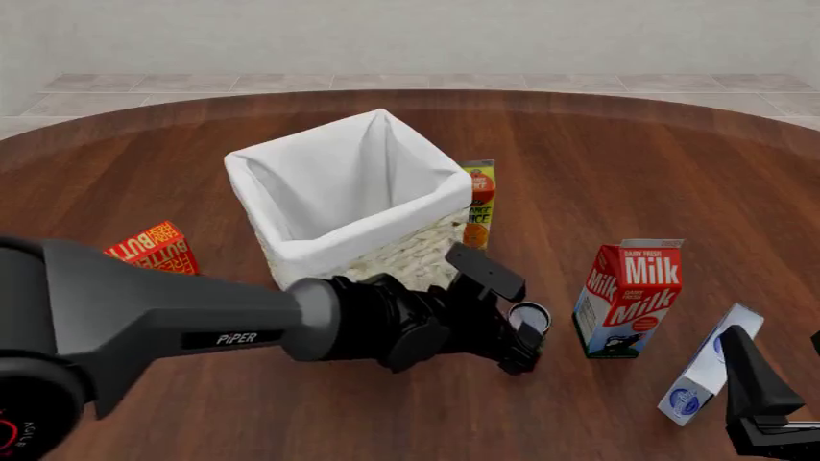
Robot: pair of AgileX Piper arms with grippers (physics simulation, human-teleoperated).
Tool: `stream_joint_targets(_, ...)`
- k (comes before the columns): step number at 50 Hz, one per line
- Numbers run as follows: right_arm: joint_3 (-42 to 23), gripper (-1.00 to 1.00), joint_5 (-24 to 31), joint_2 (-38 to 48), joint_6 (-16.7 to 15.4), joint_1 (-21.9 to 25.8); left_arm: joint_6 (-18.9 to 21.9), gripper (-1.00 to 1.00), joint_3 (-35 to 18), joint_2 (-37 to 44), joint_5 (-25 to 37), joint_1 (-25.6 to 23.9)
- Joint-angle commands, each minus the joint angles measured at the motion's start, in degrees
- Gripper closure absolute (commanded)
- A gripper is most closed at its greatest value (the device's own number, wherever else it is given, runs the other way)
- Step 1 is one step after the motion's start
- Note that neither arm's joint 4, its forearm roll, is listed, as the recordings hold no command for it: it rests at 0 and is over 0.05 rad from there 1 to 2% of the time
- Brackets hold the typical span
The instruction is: Pick up the tomato sauce, and put it in the basket.
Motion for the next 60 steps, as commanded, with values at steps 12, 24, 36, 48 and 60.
stream_joint_targets(12, 0.0, -1.0, -0.01, 0.02, 0.0, 0.0, -0.58, -1.0, -1.66, 3.68, -0.96, -0.51)
stream_joint_targets(24, 0.0, -1.0, 0.0, 0.0, -0.01, -0.01, -1.16, -1.0, -2.4, 5.5, -1.86, -0.62)
stream_joint_targets(36, 0.0, -1.0, -0.01, 0.01, 0.0, -0.01, -1.3, -1.0, -2.92, 6.75, -2.32, -0.73)
stream_joint_targets(48, 0.0, -1.0, -0.01, 0.02, -0.01, 0.0, -3.08, -1.0, -3.36, 7.32, -2.6, -1.26)
stream_joint_targets(60, 0.0, -1.0, 0.0, -0.01, 0.0, 0.01, -5.14, -1.0, -5.98, 9.6, -0.13, -2.29)
